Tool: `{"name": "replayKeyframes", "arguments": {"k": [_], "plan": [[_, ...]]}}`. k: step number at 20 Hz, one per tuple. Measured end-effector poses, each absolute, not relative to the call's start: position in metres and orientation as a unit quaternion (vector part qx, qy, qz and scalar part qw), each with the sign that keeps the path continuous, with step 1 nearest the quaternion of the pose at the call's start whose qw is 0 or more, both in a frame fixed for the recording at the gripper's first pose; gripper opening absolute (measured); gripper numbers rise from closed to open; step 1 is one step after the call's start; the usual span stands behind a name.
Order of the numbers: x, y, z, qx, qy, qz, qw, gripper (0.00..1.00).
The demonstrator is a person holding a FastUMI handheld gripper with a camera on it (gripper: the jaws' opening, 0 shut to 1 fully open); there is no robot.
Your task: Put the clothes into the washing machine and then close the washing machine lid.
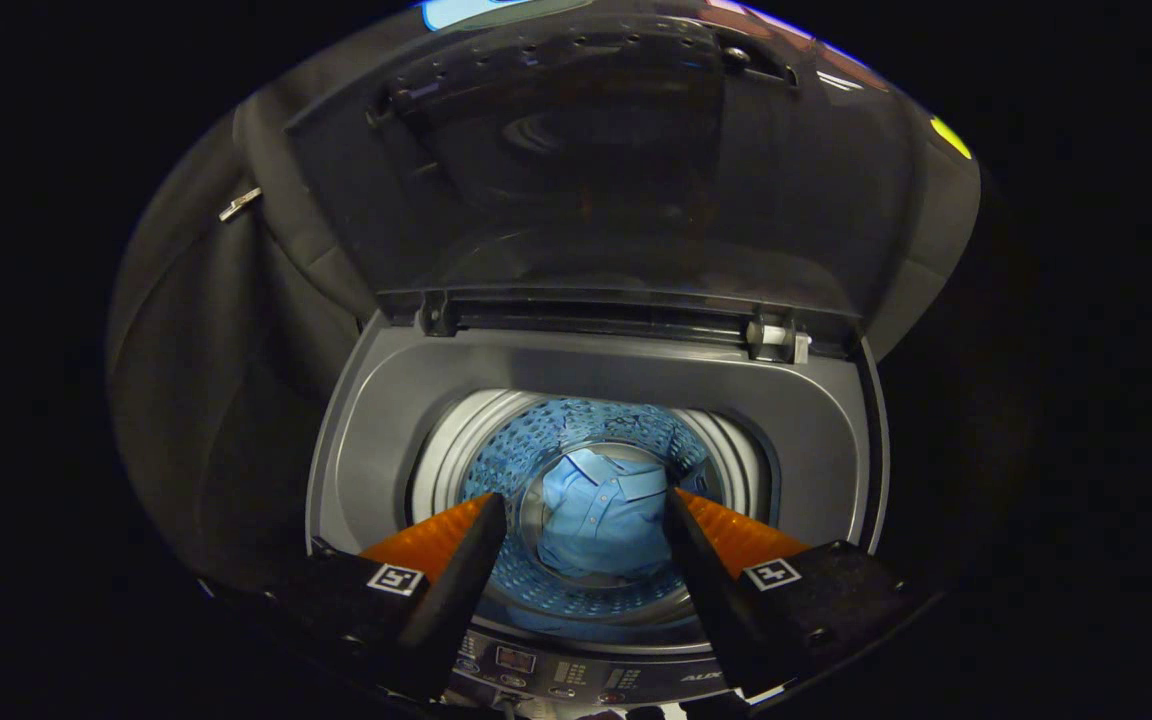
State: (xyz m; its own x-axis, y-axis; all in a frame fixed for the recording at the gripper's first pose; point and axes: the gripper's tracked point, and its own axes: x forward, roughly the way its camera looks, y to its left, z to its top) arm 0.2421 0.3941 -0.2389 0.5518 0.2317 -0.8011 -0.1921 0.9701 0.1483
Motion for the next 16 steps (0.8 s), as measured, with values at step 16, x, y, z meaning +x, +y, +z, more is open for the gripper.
{"name": "replayKeyframes", "arguments": {"k": [16], "plan": [[0.299, 0.403, -0.008, 0.041, 0.31, 0.123, 0.942, 1.0]]}}
